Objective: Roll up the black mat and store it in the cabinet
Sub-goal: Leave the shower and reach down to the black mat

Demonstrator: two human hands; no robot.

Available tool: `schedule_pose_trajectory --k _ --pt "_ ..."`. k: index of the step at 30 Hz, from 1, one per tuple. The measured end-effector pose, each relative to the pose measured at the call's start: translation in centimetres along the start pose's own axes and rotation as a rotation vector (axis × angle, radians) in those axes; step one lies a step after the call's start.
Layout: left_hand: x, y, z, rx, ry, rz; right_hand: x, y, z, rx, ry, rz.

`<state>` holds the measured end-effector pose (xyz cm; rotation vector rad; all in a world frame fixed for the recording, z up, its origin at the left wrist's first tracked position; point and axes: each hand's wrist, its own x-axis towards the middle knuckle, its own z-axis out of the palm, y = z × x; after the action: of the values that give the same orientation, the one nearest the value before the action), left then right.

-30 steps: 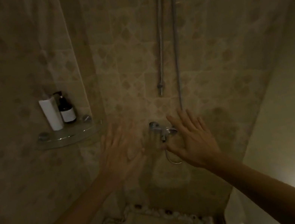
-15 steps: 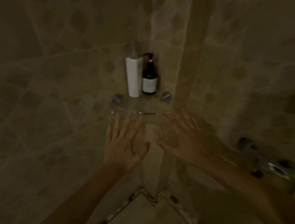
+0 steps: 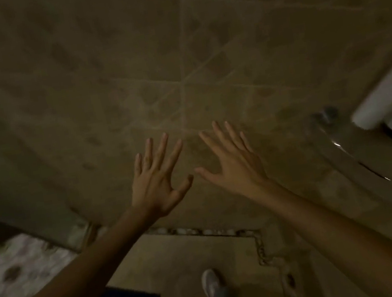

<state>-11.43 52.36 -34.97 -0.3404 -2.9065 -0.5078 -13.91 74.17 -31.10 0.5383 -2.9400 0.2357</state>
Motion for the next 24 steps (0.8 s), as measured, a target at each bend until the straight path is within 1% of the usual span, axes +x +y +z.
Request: schedule_pose_trajectory --k 5,10,15,18,24 --pt "-3.9 -6.6 0.1 0.064 0.015 -0.312 7.1 -6.0 5.9 0.061 -0.126 -0.295" --pt "-10.1 -10.8 0.2 0.082 0.033 -0.632 9.8 -13.1 11.0 0.138 -0.266 -0.58" --pt "-19.5 -11.6 1.7 0.083 0.081 -0.936 6.9 -20.1 15.9 0.181 -0.419 -0.816" --pt "-24.3 -11.2 3.1 0.082 0.061 -1.02 4.6 -22.6 18.1 0.155 -0.493 -0.893" --pt "-35.1 -11.0 7.2 0.005 0.04 -1.228 -0.9 -27.6 24.0 0.029 -0.617 -1.05"
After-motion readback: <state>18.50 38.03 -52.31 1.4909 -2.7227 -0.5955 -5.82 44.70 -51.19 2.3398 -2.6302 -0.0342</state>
